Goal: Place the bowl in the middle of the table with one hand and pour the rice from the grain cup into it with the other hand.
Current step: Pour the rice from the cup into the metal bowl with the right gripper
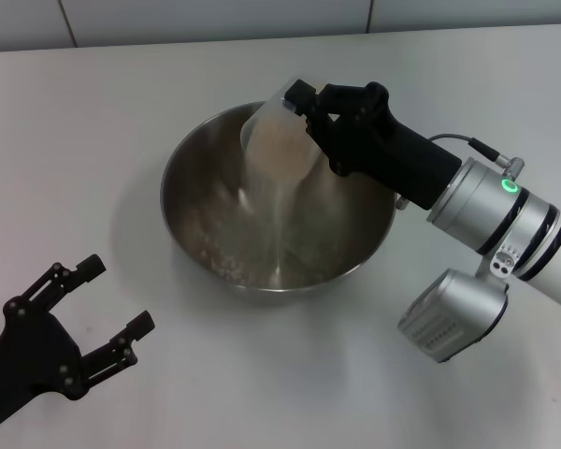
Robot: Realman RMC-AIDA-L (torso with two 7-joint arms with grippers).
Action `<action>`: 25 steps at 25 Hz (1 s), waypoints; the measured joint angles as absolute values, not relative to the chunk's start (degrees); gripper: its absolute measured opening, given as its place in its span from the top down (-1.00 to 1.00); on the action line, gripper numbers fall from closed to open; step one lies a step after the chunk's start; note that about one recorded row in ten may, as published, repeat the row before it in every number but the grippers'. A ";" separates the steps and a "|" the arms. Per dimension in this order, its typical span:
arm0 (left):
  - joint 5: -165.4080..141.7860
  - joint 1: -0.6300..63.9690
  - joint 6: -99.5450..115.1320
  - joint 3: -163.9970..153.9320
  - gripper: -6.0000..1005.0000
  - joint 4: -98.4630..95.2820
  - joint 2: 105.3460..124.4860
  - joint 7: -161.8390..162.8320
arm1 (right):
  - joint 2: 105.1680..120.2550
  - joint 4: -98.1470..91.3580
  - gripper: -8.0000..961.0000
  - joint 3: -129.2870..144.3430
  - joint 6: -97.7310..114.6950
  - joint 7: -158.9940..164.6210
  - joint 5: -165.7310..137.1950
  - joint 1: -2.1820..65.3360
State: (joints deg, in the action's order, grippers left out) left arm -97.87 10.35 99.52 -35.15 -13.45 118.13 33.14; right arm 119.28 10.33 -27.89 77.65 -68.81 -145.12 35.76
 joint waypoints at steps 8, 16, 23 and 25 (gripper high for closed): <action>-97.97 10.30 99.52 -35.15 -0.73 -13.44 118.13 33.14 | 119.36 10.48 0.96 -27.29 78.02 -78.66 -145.24 35.72; -98.02 10.37 99.48 -35.15 -0.73 -13.44 118.13 33.13 | 119.35 10.50 0.96 -26.36 78.53 -87.10 -146.56 36.10; -97.83 10.38 99.48 -35.15 -0.73 -12.84 118.12 33.13 | 119.35 10.25 0.96 -26.48 78.96 -95.46 -148.84 36.31; -97.82 10.38 99.48 -35.15 -0.73 -12.82 118.12 33.13 | 119.35 9.98 0.96 -26.52 78.96 -97.98 -149.64 36.41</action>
State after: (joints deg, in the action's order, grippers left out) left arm -97.82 10.38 99.48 -35.15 -12.82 118.12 33.13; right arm 119.35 9.98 -26.52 78.96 -97.98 -149.64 36.41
